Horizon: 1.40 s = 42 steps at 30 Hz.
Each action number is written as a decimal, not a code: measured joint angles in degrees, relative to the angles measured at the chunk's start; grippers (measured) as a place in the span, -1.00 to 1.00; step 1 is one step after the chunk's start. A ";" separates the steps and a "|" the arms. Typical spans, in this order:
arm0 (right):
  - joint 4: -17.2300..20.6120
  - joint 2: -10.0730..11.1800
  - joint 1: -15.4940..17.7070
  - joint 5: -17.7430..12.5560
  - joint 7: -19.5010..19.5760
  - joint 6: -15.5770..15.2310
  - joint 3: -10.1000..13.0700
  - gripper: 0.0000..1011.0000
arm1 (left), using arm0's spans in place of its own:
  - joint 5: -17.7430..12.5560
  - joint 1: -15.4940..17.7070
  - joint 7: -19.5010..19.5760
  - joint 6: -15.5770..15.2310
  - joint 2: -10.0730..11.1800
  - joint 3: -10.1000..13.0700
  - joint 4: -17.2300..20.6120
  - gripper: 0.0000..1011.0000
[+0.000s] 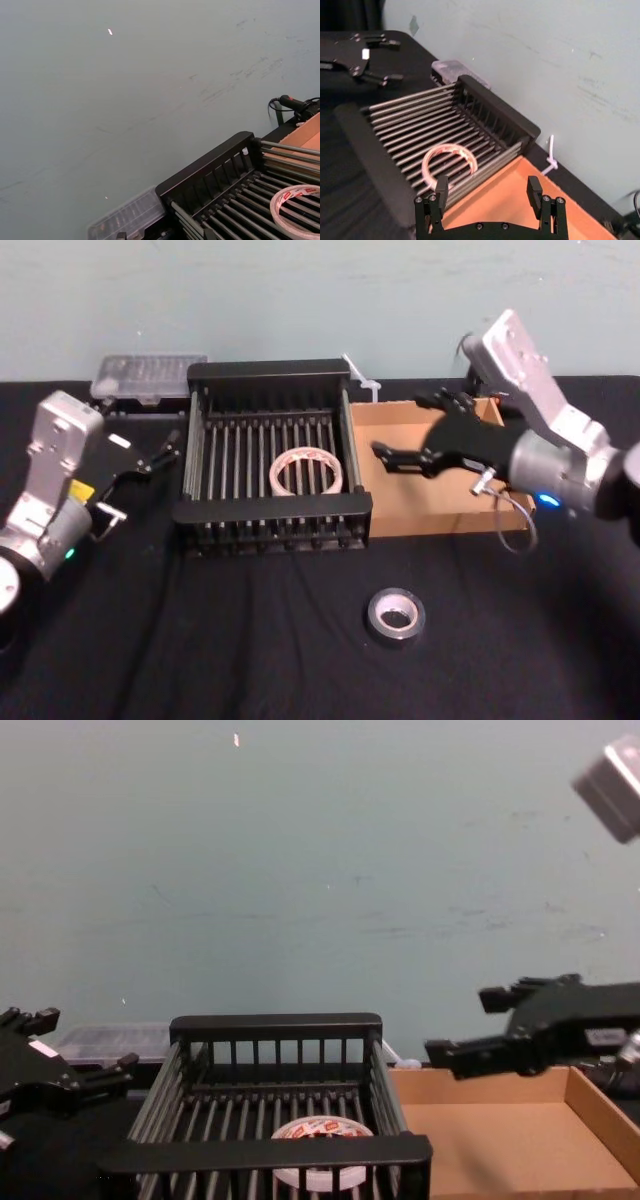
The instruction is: Pick up the white tape and place it into the black box , Pick up the silver tape and place it into the brown box.
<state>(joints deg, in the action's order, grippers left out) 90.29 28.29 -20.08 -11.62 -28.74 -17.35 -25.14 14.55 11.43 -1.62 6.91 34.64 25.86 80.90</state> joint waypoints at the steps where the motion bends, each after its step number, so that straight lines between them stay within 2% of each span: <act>1: 0.00 0.00 0.00 0.00 0.00 0.00 0.00 0.98 | 0.00 0.00 0.00 0.00 0.00 0.00 0.00 0.98; 4: 2.30 2.39 2.33 -0.88 -0.40 -0.33 0.75 0.98 | 0.00 0.00 0.00 0.00 0.00 0.00 0.00 0.98; 10: 4.79 5.21 5.21 -2.28 -1.09 -1.31 1.27 0.98 | 0.00 0.00 0.00 0.00 0.00 0.00 0.00 0.98; 19: 7.34 8.01 8.24 -4.47 -2.30 -3.56 0.56 0.98 | 0.00 0.00 0.00 0.00 0.00 0.00 0.00 0.98; 27: 9.56 10.22 10.17 -6.06 -2.91 -5.12 -0.25 0.98 | 0.00 0.00 0.00 0.00 0.00 0.00 0.00 0.98; 42: 9.90 11.87 10.23 -6.51 -3.63 -6.93 -3.40 0.98 | 0.00 0.00 0.00 0.00 0.00 0.00 0.00 0.98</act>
<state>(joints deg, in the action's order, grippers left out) 100.19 40.16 -9.86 -18.12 -32.37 -24.28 -28.54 14.55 11.43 -1.62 6.91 34.65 25.86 80.90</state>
